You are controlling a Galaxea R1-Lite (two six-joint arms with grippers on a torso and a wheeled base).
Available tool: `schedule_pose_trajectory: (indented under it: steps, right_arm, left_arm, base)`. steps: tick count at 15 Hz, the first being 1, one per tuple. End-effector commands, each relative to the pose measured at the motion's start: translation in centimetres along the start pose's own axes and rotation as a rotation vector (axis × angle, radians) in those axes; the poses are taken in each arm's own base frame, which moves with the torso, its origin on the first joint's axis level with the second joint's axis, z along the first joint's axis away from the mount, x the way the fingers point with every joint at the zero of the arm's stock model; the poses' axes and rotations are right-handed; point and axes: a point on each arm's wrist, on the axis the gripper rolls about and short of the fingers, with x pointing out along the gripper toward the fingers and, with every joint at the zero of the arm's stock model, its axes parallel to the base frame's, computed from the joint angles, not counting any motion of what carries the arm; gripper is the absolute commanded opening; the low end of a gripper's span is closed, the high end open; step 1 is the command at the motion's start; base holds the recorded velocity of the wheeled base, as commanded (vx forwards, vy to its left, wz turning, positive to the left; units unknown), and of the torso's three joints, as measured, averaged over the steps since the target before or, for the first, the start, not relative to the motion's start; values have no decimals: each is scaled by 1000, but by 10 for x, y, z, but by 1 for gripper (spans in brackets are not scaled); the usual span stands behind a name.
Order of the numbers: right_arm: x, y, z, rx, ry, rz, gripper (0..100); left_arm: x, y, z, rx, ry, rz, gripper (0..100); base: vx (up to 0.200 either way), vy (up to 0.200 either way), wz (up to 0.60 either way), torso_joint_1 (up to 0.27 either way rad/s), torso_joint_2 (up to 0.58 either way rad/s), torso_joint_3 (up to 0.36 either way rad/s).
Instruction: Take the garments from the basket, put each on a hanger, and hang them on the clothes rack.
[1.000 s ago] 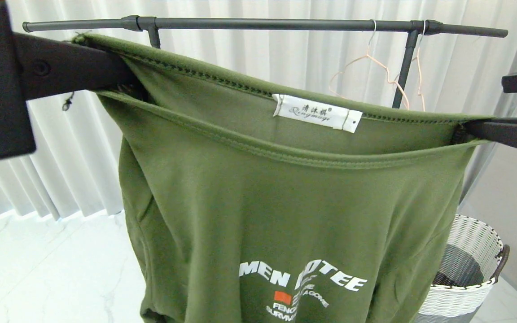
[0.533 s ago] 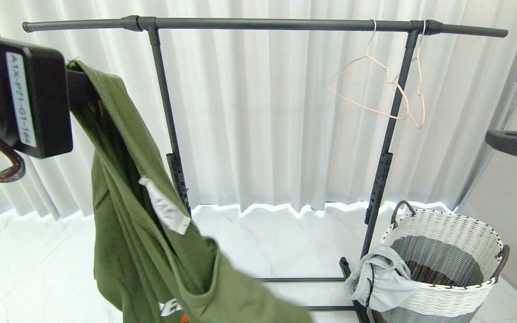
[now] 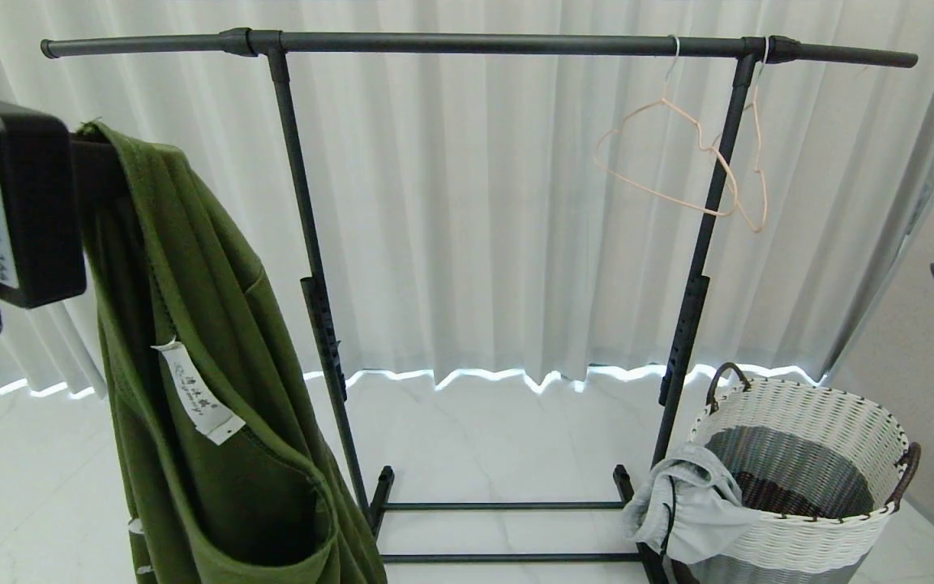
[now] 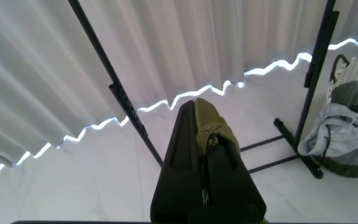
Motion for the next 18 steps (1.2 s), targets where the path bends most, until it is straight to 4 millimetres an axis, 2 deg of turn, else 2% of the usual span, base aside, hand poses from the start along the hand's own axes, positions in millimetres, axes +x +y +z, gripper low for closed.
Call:
schedule_pose_trajectory:
  steps: [1, 5, 9, 12, 18]
  right_arm:
    - [13, -8, -15, -52, 116, -99, 100]
    - [19, -13, -41, -157, 121, -229, 100]
    - [26, -13, -46, -179, 68, -273, 100]
    - [28, -8, -55, -85, 79, -259, 100]
    - [31, -6, -60, 98, 78, -258, 100]
  left_arm:
    - [-5, 5, -3, 7, -5, 2, 0]
    - [-7, 6, -10, 32, 4, 1, 0]
    - [-7, 6, -10, 33, 5, 1, 0]
    - [-6, 5, -13, 53, 14, 0, 0]
    - [-5, 4, -13, 75, 18, 0, 0]
  base:
    - [0, 0, 0, 0, 0, 0]
    - [0, 0, 0, 0, 0, 0]
    - [0, 0, 0, 0, 0, 0]
    - [0, 0, 0, 12, -63, -53]
    - [0, 0, 0, 104, -397, -299]
